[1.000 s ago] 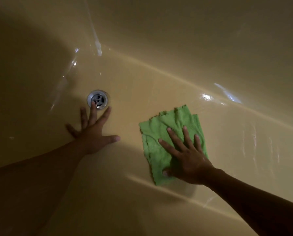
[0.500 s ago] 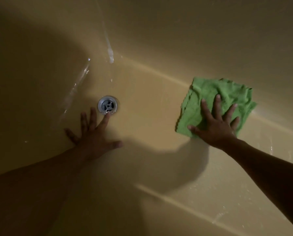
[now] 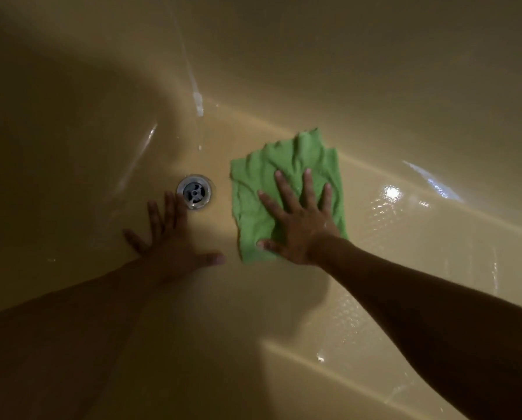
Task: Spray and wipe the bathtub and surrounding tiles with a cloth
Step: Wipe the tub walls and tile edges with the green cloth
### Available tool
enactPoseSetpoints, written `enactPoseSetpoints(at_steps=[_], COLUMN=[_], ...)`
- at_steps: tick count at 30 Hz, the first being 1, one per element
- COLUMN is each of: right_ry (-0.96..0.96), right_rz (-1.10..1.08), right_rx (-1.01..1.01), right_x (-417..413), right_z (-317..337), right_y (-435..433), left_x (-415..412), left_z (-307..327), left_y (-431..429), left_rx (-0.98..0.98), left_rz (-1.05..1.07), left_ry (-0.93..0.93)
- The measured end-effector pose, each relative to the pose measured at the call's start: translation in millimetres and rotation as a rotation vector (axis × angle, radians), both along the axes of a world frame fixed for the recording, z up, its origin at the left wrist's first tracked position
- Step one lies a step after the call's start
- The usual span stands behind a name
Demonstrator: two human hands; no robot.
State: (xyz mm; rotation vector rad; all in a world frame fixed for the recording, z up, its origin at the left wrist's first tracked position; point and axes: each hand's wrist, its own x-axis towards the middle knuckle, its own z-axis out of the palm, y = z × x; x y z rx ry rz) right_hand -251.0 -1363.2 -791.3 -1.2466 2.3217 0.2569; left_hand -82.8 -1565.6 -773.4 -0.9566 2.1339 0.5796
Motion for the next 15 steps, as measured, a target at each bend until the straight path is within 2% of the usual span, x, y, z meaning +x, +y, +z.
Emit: enactPoseSetpoints(at_steps=[3, 6, 11, 15], right_ry=[-0.07, -0.106, -0.111, -0.02], right_rz=[0.113, 0.102, -0.018, -0.247], right_rx=[-0.004, -0.008, 0.052, 0.018], right_x=[21, 37, 33, 15], right_z=[3, 7, 18, 11], right_y=[29, 68, 106, 95], left_x=[-2, -5, -6, -9], left_z=[1, 1, -2, -9], left_y=[-5, -13, -34, -43], left_rx=[0.02, 0.024, -0.003, -0.047], left_rz=[-0.033, -0.078, -0.172, -0.199], left_ry=[-0.015, -0.024, -0.02, 0.005])
